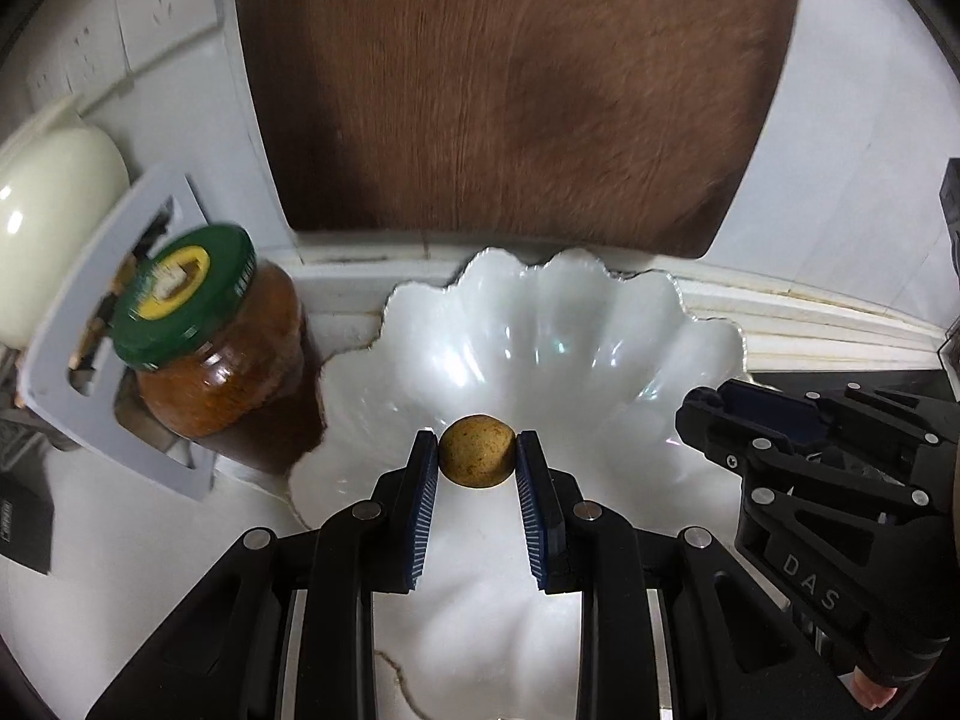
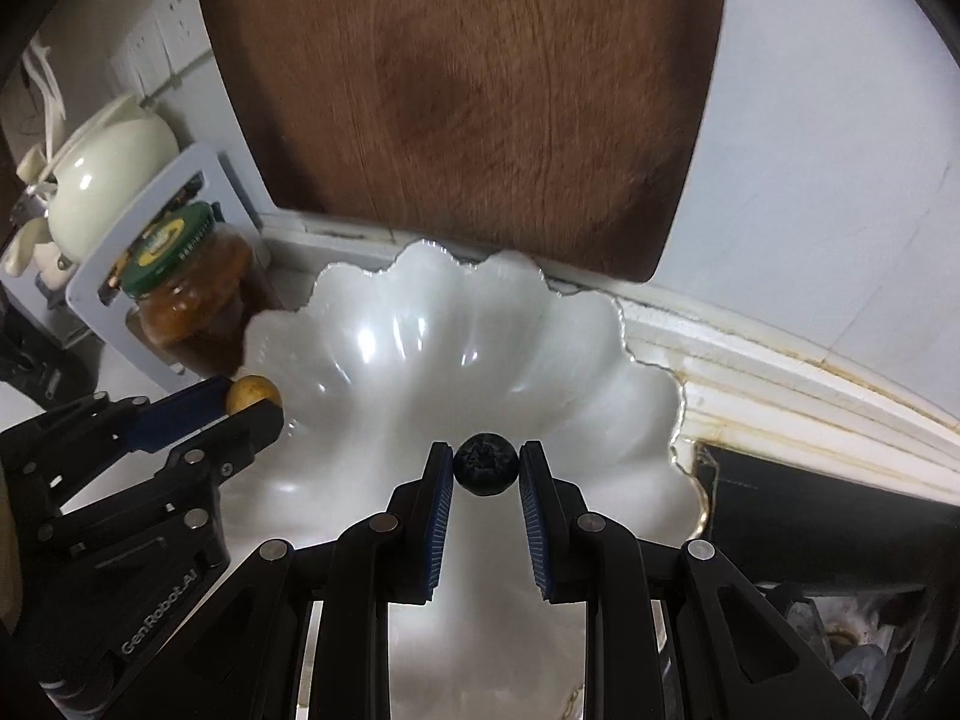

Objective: Organize fruits
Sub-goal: 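Carry the brown fruit with the left tool while the right tool carries the blueberry over the white bowl, then open the left tool over the bowl while the right tool releases the blueberry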

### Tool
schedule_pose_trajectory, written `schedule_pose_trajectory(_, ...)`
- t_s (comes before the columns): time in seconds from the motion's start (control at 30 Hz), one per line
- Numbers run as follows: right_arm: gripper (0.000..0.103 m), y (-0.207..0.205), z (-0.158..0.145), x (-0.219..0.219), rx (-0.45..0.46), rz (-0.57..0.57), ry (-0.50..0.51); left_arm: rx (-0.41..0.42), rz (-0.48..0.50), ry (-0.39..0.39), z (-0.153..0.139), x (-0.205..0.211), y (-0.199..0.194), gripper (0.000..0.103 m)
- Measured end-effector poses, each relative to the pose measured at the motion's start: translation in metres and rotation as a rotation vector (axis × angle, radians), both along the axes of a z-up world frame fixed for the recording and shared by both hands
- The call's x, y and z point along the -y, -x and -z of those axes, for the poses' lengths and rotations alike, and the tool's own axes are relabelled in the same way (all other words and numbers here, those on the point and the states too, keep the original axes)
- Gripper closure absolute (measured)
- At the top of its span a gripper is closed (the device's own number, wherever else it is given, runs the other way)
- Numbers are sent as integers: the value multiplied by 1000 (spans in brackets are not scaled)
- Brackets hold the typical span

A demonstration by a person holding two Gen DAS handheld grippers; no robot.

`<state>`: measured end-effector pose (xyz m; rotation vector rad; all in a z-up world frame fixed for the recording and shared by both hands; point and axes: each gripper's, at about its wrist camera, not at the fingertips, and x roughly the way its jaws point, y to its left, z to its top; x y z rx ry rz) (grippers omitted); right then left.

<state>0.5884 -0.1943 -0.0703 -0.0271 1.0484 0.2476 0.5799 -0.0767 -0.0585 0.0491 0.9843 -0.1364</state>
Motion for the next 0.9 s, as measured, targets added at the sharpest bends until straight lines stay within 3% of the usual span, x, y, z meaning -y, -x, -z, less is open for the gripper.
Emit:
schedule_pose_trajectory(0.3,77,-9,23,-2,-31,3,16,-61,9,-30,16,1,-7,75)
schedule_pose_trajectory(0.43,64,-8,26,0,-46,19,6,-56,13,-38,14,2,-4,54)
schedule_pose_trajectory(0.57,64,0,23,3,-31,26,9,-34,5,-46,4,-2,6,54)
schedule_pose_trajectory(0.6,64,5,20,4,-72,31,27,-25,1,-46,0,-3,9,53)
schedule_pose_trajectory(0.73,64,24,2,4,-13,37,38,20,1,-39,-20,-10,28,41)
schedule_pose_trajectory(0.9,64,50,-22,6,71,27,23,86,8,-55,-41,-14,50,36)
